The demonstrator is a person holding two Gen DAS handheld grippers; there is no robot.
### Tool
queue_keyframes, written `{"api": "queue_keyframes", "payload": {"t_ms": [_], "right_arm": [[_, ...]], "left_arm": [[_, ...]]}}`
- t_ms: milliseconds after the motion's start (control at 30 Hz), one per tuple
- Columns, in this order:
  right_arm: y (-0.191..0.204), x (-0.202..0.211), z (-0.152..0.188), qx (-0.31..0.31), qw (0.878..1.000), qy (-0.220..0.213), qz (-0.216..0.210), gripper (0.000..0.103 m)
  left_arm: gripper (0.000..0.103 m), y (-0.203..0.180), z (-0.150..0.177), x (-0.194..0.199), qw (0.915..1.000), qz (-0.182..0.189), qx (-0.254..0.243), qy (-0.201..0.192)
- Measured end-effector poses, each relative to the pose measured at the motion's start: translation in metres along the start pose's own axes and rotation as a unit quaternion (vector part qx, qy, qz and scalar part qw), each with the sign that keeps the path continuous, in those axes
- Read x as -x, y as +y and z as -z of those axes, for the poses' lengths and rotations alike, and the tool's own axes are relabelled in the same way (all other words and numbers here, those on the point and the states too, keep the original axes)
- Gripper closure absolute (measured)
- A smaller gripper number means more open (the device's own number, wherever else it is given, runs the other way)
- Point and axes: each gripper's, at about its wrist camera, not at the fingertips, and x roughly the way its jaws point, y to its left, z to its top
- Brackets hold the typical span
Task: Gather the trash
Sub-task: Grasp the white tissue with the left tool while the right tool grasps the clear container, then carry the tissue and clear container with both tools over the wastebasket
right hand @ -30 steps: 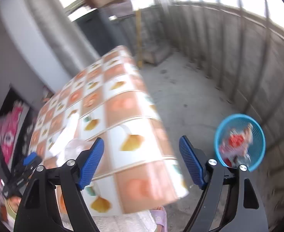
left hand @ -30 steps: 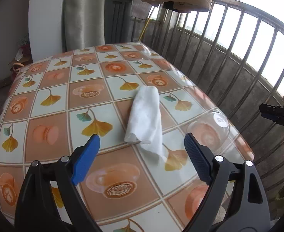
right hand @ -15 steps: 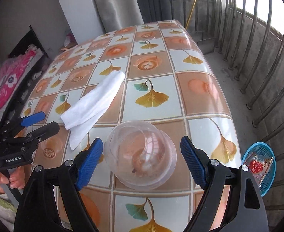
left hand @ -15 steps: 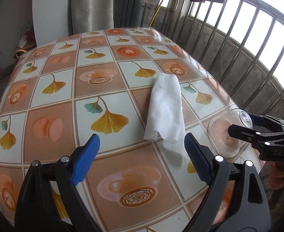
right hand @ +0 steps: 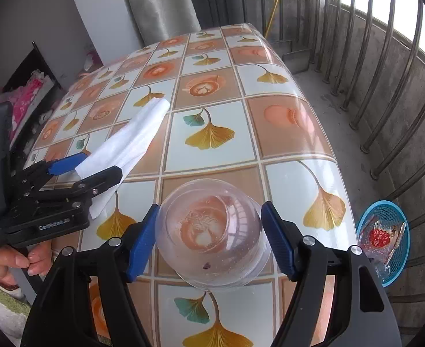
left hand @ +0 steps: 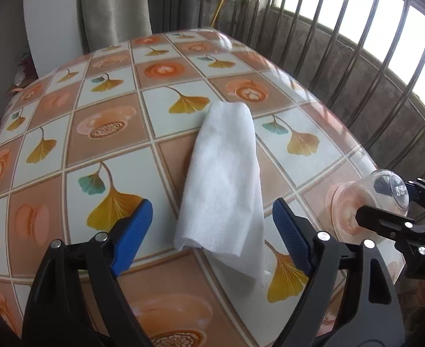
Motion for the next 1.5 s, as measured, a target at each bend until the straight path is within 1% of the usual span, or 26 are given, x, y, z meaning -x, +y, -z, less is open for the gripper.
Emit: {"api": "queue_keyframes", "payload": {"t_ms": [67,167,200,333,400,433,467,533,567,633,667,733,800,933,1100,1500], "right_arm": [[-0.002,0.0,0.002,-0.004,1.0,0.0,-0.001,0.034],[-0.004,0.001,0.003,-0.008,1.0,0.001,-0.003,0.034],[-0.004,0.001,0.004,-0.009,1.0,0.002,-0.003,0.034],[-0.004,0.002,0.005,-0.007,1.0,0.001,-0.003,0.034],[-0.004,0.002,0.005,-0.009,1.0,0.002,-0.003,0.034],[-0.004,0.002,0.004,-0.008,1.0,0.002,-0.003,0.034],[-0.004,0.002,0.005,-0.008,1.0,0.001,-0.003,0.034],[-0.004,0.003,0.005,-0.009,1.0,0.002,-0.003,0.034],[-0.004,0.003,0.005,-0.009,1.0,0.001,-0.003,0.034],[-0.004,0.003,0.005,-0.009,1.0,0.002,-0.003,0.034],[-0.004,0.003,0.004,-0.009,1.0,0.002,-0.003,0.034],[-0.004,0.003,0.004,-0.008,1.0,0.001,-0.002,0.034],[-0.005,0.003,0.004,-0.009,1.0,0.001,-0.003,0.034],[-0.005,0.006,0.003,-0.012,1.0,-0.001,-0.004,0.035],[-0.006,0.008,0.002,-0.015,1.0,-0.002,-0.004,0.035],[-0.007,0.013,-0.003,-0.024,1.0,-0.009,-0.008,0.035]], "left_arm": [[0.028,-0.003,-0.002,-0.002,1.0,0.007,-0.007,0.0],[0.033,-0.009,-0.003,-0.005,0.9995,-0.021,-0.024,0.004],[0.036,-0.01,-0.004,-0.006,0.9992,-0.027,-0.028,0.005],[0.044,-0.011,-0.005,-0.005,0.9987,-0.039,-0.033,0.006],[0.051,-0.011,-0.005,-0.004,0.9986,-0.04,-0.034,0.005],[0.057,-0.011,-0.005,-0.003,0.9986,-0.04,-0.033,0.004],[0.06,-0.01,-0.005,-0.003,0.9987,-0.041,-0.032,0.003],[0.072,-0.009,-0.005,-0.002,0.9987,-0.042,-0.029,0.002],[0.075,-0.008,-0.006,-0.002,0.9988,-0.041,-0.026,0.001],[0.084,-0.007,-0.006,-0.001,0.999,-0.038,-0.023,0.0],[0.086,-0.006,-0.006,-0.001,0.9991,-0.036,-0.022,0.0],[0.093,-0.005,-0.006,0.0,0.9994,-0.03,-0.018,0.0],[0.098,-0.004,-0.005,0.0,0.9996,-0.024,-0.015,0.001],[0.101,-0.005,-0.005,0.003,0.9998,-0.017,-0.011,-0.003],[0.102,-0.004,-0.004,0.01,0.9998,-0.008,-0.006,-0.015],[0.102,-0.011,-0.009,0.032,0.9988,-0.012,-0.015,-0.046]]}}
